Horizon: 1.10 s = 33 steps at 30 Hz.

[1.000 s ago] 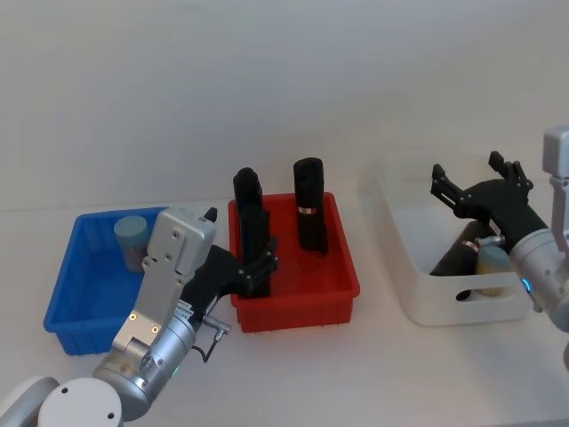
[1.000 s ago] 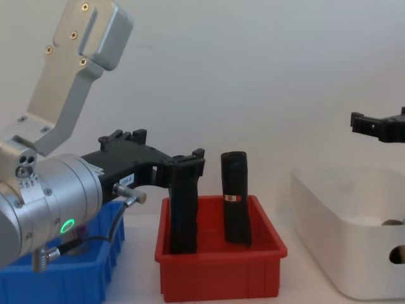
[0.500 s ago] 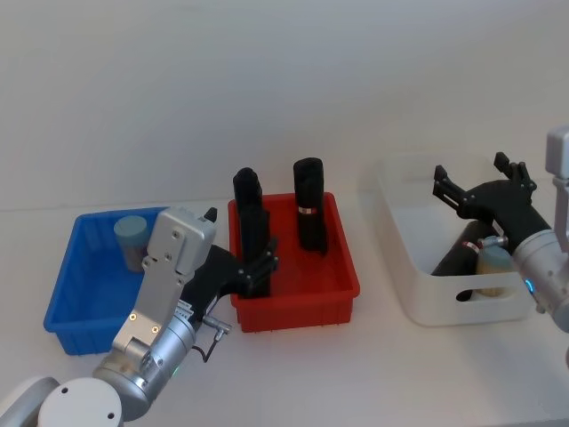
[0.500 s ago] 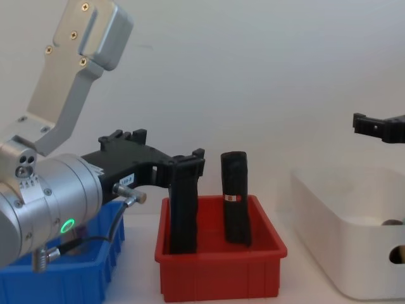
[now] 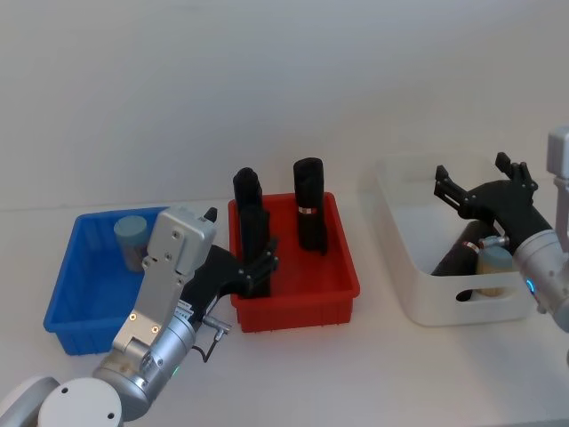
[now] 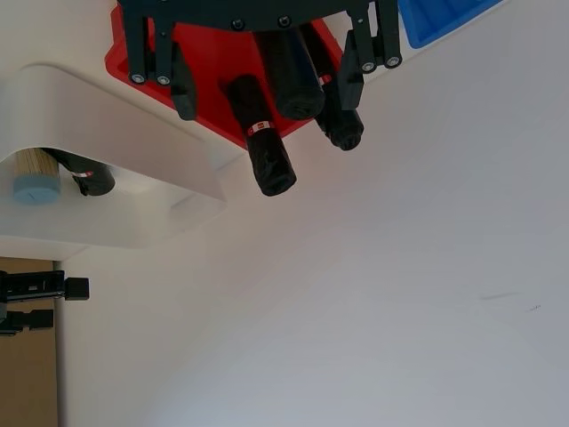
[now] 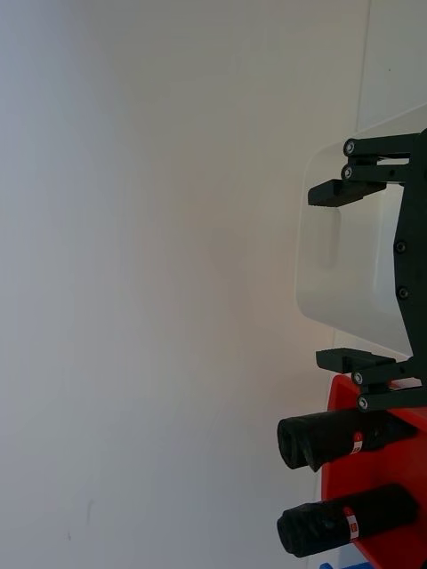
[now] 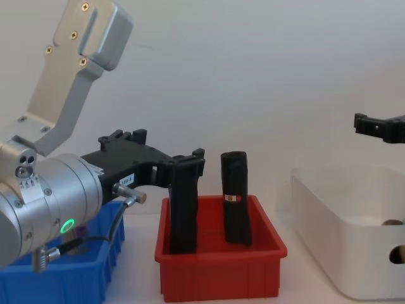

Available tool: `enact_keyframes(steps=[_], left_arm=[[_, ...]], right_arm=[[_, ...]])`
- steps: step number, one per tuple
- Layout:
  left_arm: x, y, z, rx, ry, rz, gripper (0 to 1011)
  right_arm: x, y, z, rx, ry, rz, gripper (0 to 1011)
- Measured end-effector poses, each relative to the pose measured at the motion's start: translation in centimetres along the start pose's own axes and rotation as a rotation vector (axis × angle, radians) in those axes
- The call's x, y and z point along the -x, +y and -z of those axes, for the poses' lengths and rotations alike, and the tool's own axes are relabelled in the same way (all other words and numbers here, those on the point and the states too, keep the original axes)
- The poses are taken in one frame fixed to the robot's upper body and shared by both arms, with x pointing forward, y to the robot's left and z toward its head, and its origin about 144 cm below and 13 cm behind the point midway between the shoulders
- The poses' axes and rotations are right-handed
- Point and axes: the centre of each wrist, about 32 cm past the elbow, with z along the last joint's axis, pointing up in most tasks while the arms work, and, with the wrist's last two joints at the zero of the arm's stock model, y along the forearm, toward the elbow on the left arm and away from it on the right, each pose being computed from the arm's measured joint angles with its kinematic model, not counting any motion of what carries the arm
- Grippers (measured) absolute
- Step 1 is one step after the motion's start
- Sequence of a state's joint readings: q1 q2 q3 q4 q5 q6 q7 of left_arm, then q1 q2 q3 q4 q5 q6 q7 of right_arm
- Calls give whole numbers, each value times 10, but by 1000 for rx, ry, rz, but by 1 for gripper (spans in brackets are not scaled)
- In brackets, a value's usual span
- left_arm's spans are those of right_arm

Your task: Pick the cotton swabs from the blue box and place them into the white box.

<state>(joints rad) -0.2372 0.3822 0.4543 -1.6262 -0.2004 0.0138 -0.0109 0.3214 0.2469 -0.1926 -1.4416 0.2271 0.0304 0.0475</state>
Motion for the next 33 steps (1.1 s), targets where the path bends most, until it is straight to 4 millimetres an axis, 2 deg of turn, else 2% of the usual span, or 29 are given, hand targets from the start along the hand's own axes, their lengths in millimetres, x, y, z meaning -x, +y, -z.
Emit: enact_keyframes(steps=[33], left_arm=[[0, 0, 0, 0, 0, 0, 1004]], right_arm=[[0, 0, 0, 0, 0, 0, 1002]])
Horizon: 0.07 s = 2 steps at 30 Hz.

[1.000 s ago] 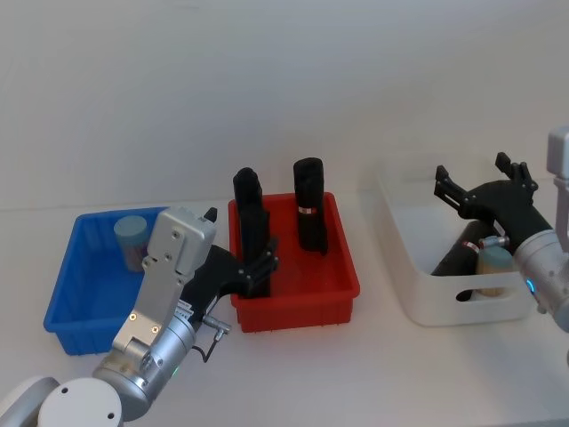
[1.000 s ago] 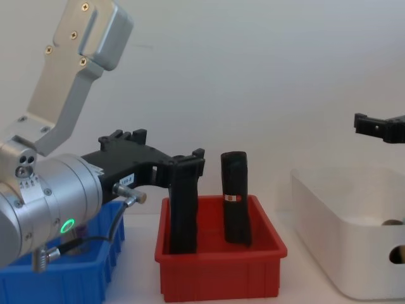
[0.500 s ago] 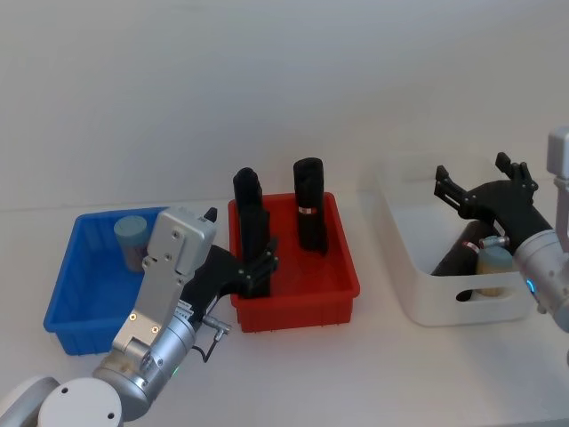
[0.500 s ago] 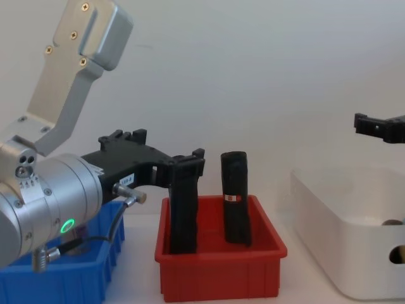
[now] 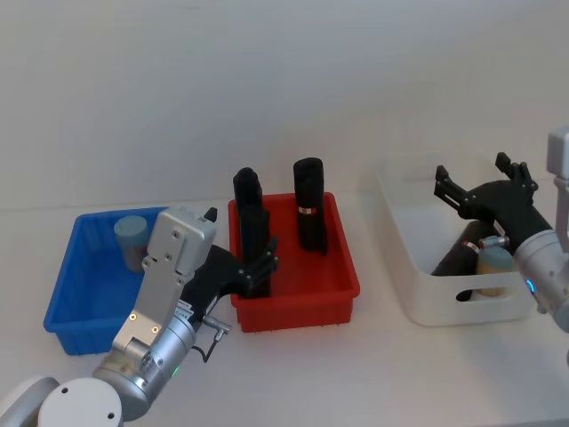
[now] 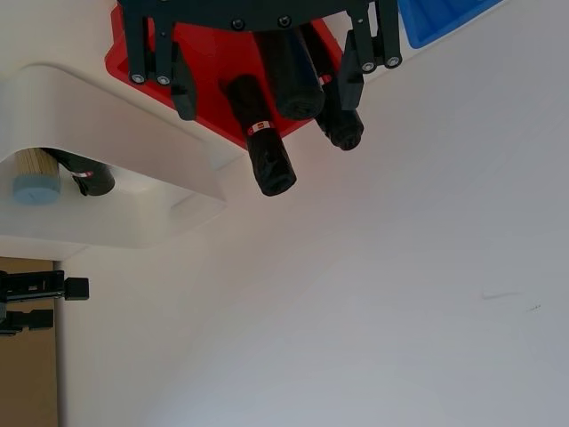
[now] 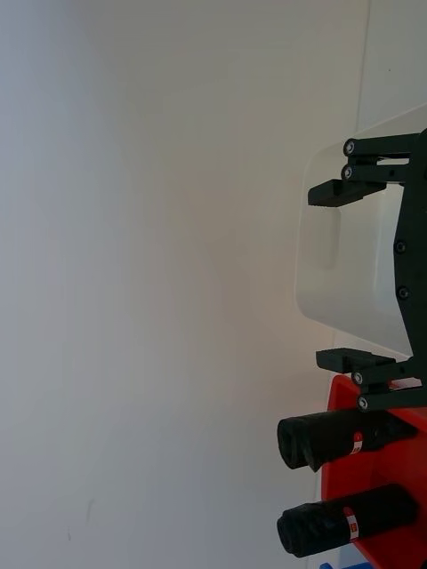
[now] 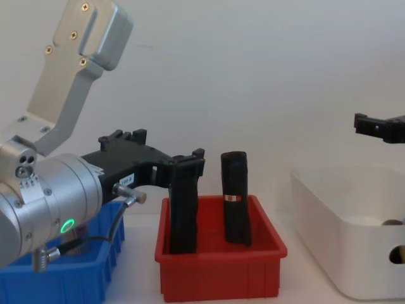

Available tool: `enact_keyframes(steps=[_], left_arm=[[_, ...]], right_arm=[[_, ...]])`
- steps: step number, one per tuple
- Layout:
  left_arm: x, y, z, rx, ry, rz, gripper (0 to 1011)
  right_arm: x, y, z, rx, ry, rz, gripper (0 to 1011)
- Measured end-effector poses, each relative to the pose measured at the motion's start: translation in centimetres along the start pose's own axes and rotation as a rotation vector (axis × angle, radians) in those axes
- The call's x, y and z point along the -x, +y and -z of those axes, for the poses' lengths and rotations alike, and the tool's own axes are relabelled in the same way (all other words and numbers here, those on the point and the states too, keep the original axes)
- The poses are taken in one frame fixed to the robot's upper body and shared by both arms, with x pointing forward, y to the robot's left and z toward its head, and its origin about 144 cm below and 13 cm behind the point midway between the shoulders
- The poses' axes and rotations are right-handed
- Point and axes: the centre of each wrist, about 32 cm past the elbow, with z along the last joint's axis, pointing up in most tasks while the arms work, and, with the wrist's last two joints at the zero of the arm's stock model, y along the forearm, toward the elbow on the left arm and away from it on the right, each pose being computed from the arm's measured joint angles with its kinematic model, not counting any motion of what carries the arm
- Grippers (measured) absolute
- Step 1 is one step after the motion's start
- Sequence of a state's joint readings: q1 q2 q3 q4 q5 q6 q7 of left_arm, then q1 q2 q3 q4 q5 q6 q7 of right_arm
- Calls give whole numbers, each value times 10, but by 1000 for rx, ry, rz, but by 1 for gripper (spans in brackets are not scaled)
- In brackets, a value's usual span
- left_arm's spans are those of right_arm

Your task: Pick the cotton swabs from the blue box and place them into the white box.

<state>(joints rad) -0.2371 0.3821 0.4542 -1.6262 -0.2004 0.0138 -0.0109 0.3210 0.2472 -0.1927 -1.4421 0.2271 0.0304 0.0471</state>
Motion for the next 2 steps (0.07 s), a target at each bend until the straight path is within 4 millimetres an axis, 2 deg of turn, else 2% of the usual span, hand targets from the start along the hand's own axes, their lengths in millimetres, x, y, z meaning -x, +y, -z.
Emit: enact_keyframes(steps=[2], left_arm=[[0, 0, 0, 0, 0, 0, 1004]], right_arm=[[0, 0, 0, 0, 0, 0, 1002]])
